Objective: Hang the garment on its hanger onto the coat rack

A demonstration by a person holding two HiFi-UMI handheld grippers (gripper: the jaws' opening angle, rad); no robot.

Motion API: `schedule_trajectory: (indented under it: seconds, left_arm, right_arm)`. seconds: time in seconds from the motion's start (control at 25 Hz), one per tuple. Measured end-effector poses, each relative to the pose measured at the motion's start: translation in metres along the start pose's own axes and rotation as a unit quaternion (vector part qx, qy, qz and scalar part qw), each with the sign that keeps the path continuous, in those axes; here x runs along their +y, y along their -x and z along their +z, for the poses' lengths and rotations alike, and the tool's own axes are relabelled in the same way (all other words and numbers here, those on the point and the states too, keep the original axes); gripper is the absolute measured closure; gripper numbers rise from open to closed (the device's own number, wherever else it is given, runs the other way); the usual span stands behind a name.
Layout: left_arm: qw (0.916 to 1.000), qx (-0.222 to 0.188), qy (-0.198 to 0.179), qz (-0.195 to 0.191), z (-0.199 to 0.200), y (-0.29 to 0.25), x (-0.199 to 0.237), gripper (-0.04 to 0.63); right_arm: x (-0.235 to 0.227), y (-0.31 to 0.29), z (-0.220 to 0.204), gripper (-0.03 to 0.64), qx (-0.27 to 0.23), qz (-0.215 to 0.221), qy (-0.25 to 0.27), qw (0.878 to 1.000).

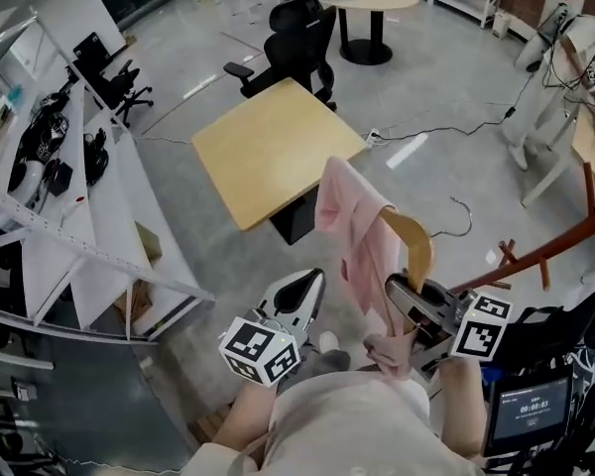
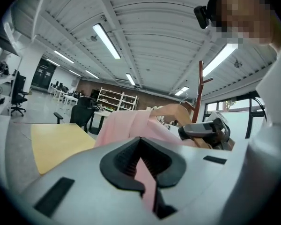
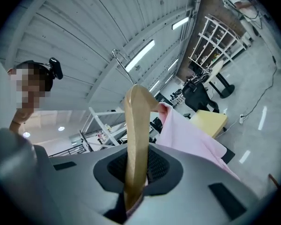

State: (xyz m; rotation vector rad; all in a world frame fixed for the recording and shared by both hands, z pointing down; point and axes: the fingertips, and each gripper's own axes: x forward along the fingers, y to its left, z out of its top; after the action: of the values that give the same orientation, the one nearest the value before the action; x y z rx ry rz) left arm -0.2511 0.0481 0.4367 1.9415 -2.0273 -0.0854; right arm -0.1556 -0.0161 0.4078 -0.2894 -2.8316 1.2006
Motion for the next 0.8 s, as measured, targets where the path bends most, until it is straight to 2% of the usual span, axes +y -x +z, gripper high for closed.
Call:
schedule_trajectory:
  seconds: [0.24,0.8]
  left_arm:
    - [0.9972,0.006,-0.013,-0.074,0.022,-0.044,0.000,0.589]
    - [0.9910,0.001,-0.014,-0.133,0.037,-0.104,-0.040,0.589]
  right_arm:
    - [-0.010,-0.020,0.043,0.591,-0.044,-0.016,0.011,0.999]
    - [-0.003,-0.002,0.090,0.591,-0.062,-0.006,0.036,0.997]
